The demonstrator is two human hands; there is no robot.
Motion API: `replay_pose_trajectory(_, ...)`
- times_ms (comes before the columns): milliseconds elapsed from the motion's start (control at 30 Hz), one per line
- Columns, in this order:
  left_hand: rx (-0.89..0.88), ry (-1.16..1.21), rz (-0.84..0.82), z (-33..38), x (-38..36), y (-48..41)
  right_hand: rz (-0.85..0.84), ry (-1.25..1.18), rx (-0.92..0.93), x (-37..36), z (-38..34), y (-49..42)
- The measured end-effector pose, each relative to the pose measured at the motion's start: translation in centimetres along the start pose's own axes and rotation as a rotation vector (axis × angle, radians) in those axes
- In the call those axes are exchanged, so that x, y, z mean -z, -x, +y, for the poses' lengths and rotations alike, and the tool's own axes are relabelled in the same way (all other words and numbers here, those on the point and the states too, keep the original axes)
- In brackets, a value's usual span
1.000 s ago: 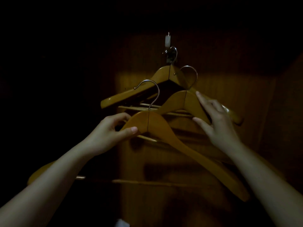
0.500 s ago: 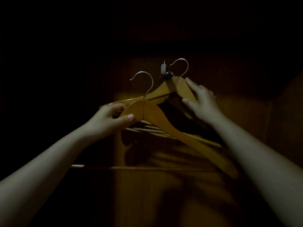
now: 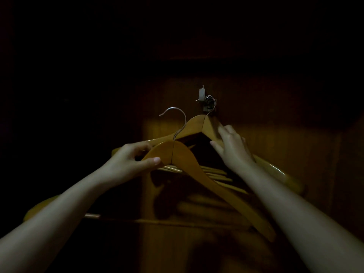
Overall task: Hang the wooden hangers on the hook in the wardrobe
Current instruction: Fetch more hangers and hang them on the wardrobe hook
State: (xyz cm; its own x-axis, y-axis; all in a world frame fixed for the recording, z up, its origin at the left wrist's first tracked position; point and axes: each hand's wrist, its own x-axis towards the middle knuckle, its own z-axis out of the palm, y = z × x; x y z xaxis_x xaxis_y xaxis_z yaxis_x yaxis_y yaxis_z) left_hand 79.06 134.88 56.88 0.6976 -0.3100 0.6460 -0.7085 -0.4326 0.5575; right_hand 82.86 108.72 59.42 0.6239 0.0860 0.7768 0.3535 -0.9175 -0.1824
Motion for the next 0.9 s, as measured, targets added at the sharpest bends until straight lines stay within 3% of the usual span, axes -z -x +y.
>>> replay_pose_trajectory(233,-0.005,-0.014,0.014,0.6,0.2,0.5,0.037,0.174,0.028,0.2,-0.2,0.1)
replay_pose_trajectory(367,0.001,-0.023,0.026,1.4,0.0,0.3,0.056,0.075,0.049,1.6,-0.7,1.2)
replay_pose_trajectory(533,-0.046,-0.018,0.015,2.7,-1.1,-0.3,0.0,-0.169,0.218,4.4,-3.2,4.5)
replay_pose_trajectory(733,-0.099,-0.006,-0.072,4.6,-3.0,-2.1,0.026,0.153,0.287,5.5,-4.5,7.5)
replay_pose_trajectory(900,-0.118,-0.006,-0.058,6.4,-4.8,-4.4,0.088,0.114,0.257,6.3,-2.7,6.1)
